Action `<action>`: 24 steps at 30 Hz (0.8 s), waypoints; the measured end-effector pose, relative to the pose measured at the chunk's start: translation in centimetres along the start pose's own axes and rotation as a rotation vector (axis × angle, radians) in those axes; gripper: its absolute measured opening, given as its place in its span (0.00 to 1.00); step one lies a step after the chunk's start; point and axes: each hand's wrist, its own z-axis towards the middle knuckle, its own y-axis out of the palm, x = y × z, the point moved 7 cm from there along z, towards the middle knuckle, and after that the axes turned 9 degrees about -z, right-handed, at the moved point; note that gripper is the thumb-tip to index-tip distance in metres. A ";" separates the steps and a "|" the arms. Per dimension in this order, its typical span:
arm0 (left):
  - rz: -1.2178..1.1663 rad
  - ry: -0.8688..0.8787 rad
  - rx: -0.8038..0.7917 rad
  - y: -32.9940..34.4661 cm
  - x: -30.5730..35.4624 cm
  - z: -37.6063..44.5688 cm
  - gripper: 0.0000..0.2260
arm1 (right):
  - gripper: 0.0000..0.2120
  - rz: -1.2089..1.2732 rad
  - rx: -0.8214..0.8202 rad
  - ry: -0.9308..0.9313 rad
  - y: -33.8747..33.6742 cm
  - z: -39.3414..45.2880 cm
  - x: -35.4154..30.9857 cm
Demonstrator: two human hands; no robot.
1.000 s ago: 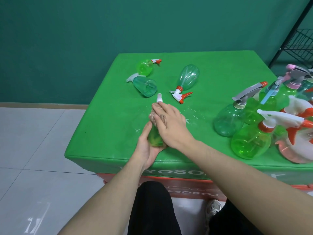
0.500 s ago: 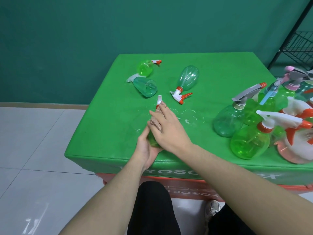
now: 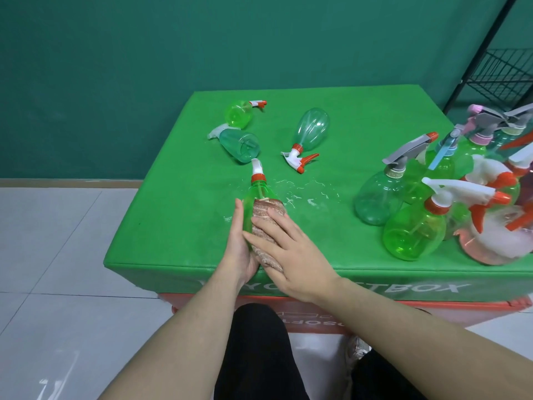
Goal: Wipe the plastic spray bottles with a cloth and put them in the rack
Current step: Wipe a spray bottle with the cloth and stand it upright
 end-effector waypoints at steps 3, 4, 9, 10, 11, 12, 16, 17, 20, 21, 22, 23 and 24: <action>-0.051 0.019 0.027 -0.2 -0.1 0.4 0.49 | 0.27 0.001 0.021 0.012 -0.1 0.2 0.0; -0.063 0.030 0.024 -0.3 -0.1 0.6 0.48 | 0.27 0.005 0.027 0.025 -0.2 0.5 0.0; -0.068 0.092 -0.039 0.8 0.2 0.2 0.29 | 0.26 0.013 0.087 0.126 -1.2 2.7 0.9; -0.064 0.108 -0.034 0.7 0.3 0.2 0.26 | 0.26 0.019 0.086 0.142 -1.2 3.2 1.2; -0.064 0.124 -0.032 0.6 0.5 0.1 0.23 | 0.25 0.025 0.078 0.160 -1.3 3.8 1.4; -0.068 0.137 -0.032 0.5 0.6 0.1 0.22 | 0.25 0.029 0.062 0.178 -1.3 4.4 1.7; -0.064 0.101 0.001 0.4 0.6 0.1 0.17 | 0.26 0.023 -0.052 0.234 -0.8 6.0 2.5; -0.058 0.089 0.000 0.5 0.6 0.1 0.17 | 0.26 0.038 -0.072 0.260 -0.7 6.3 2.8; -0.062 0.082 -0.009 0.8 0.8 -0.1 0.17 | 0.26 0.147 -0.069 0.386 -0.8 7.5 3.5; -0.069 0.081 -0.012 0.9 0.9 -0.2 0.17 | 0.25 0.206 -0.065 0.431 -0.8 7.8 3.7; -0.076 0.081 -0.010 0.9 0.9 -0.2 0.18 | 0.24 0.263 -0.059 0.469 -0.8 8.0 3.9; -0.086 0.080 -0.008 0.8 0.8 -0.1 0.18 | 0.23 0.302 -0.051 0.492 -0.8 8.1 3.9; -0.098 0.078 -0.008 0.7 0.8 -0.1 0.19 | 0.23 0.309 -0.044 0.497 -0.8 8.0 3.7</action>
